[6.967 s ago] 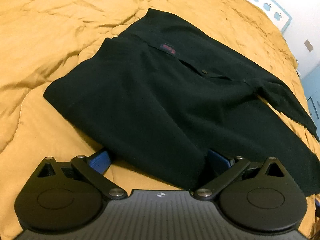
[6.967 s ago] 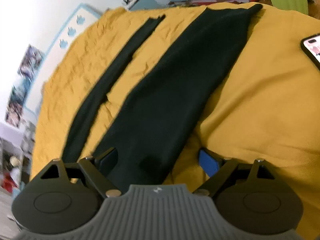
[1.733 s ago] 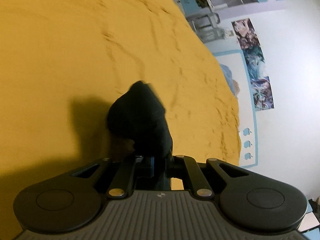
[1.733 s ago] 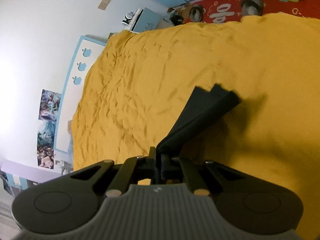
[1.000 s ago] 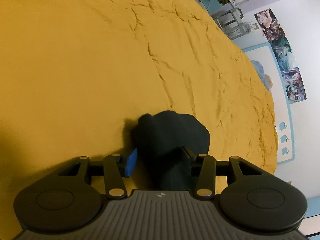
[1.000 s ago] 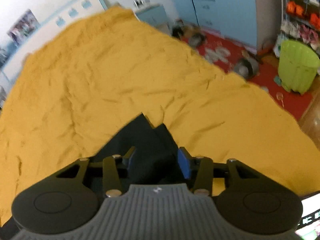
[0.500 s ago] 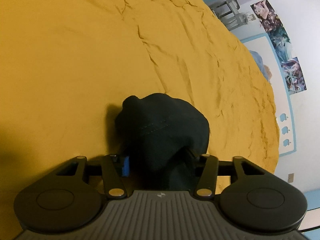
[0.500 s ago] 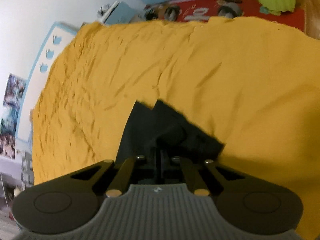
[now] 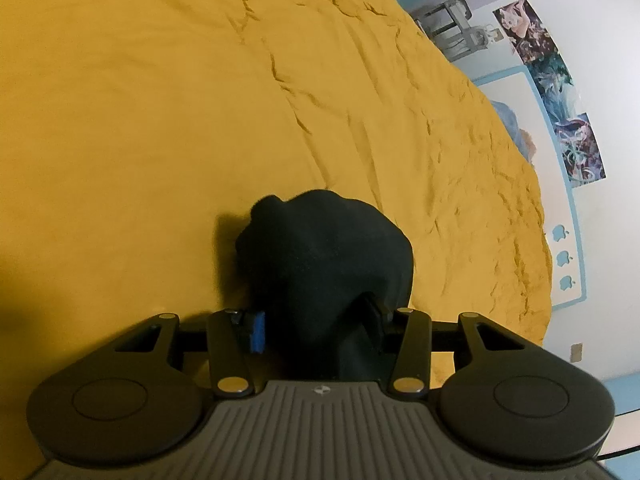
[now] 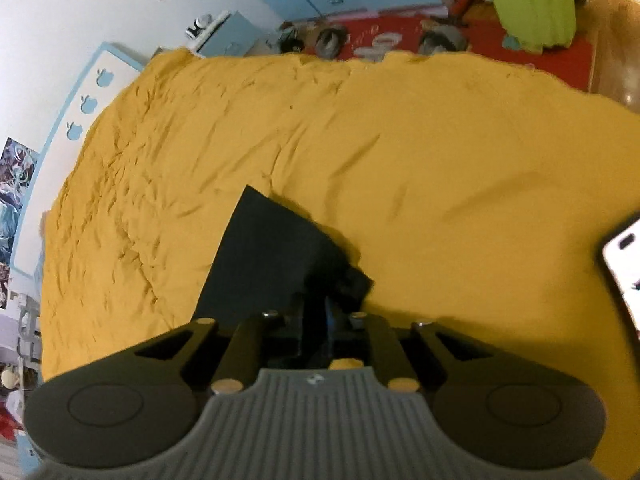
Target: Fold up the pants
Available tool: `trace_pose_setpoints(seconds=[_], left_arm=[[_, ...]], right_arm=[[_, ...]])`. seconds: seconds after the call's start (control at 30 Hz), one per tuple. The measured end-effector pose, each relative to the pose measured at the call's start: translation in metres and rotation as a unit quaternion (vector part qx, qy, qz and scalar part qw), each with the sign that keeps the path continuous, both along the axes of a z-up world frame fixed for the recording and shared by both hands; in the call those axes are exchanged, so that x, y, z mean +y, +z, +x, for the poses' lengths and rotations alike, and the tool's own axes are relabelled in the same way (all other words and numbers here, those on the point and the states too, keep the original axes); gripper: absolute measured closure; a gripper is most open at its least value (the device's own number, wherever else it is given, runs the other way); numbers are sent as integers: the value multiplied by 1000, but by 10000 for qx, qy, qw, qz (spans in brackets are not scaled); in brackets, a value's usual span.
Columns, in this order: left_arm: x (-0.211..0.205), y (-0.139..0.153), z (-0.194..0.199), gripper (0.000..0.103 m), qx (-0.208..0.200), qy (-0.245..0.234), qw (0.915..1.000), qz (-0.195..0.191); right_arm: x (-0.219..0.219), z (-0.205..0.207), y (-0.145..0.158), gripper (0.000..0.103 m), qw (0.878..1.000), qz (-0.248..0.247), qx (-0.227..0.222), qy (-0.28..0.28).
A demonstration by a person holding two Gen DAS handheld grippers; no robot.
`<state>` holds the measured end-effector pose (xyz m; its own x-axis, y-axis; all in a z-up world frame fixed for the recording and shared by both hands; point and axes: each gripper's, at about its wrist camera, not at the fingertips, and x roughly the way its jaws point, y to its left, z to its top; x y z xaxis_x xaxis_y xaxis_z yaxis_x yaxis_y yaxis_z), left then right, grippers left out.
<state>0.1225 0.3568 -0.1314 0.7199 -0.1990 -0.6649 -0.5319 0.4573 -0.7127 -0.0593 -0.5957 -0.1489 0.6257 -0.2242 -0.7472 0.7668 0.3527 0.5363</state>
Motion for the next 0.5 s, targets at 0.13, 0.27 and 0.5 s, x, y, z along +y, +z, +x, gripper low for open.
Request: trace_pose_setpoints(seconds=[0.13, 0.27, 0.5], left_arm=[[1, 9, -7, 51, 257, 182, 9995, 101], [-17, 49, -19, 51, 297, 373, 9909, 1261], [-97, 93, -22, 48, -362, -596, 9745, 2134]], right_arm=[[9, -26, 17, 71, 9994, -323, -6, -114], [14, -42, 16, 69, 9995, -2, -324, 27], [47, -30, 6, 50, 9978, 62, -529, 383]])
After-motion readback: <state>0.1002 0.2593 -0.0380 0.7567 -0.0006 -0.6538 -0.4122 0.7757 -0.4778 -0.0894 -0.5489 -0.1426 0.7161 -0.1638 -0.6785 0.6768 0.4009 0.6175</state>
